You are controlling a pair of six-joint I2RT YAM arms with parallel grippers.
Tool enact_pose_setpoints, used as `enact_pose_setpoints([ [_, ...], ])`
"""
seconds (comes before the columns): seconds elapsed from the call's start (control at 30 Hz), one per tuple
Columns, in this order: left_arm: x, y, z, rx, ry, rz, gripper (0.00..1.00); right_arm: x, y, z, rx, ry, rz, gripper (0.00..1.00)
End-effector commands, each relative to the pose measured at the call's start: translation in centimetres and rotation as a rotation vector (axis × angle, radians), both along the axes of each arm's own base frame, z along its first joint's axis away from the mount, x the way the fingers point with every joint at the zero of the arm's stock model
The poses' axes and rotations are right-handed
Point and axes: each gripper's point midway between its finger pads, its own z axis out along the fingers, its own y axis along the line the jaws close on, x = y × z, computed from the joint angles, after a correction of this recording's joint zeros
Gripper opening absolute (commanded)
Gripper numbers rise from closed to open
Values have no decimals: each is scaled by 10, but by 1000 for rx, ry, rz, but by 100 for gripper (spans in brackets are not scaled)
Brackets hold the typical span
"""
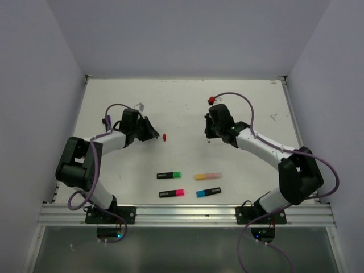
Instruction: Open the pen caps
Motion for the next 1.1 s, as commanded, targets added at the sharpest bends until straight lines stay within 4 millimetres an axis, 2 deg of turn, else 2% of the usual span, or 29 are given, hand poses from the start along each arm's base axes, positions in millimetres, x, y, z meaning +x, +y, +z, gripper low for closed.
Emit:
enact_pose_setpoints([
  [0.0,0,-1,-22,27,39,-54,0,11,-43,-9,-128,59,-102,0],
  [0.1,1,-2,-36,43,74,-66,0,18,-51,-15,-154,72,-103,0],
  [0.17,1,-1,-36,51,71,-65,2,20,-54,-21,-155,90,-106,0],
  [0.2,0,0,-36,51,68,-64,7,23,-59,-26,-152,108,-122,0],
  [0.4,-3,1,-37,71,70,-57,25,30,-60,-50,-102,178,-132,2],
  [0.7,-8,-2,-46,80,91,-65,45,47,-44,-76,-54,233,-116,5],
  [0.97,-7,2,-45,96,86,-46,53,50,-48,-90,-82,243,-138,10],
  [1.07,-7,3,-42,98,81,-37,55,50,-50,-94,-94,248,-140,16],
])
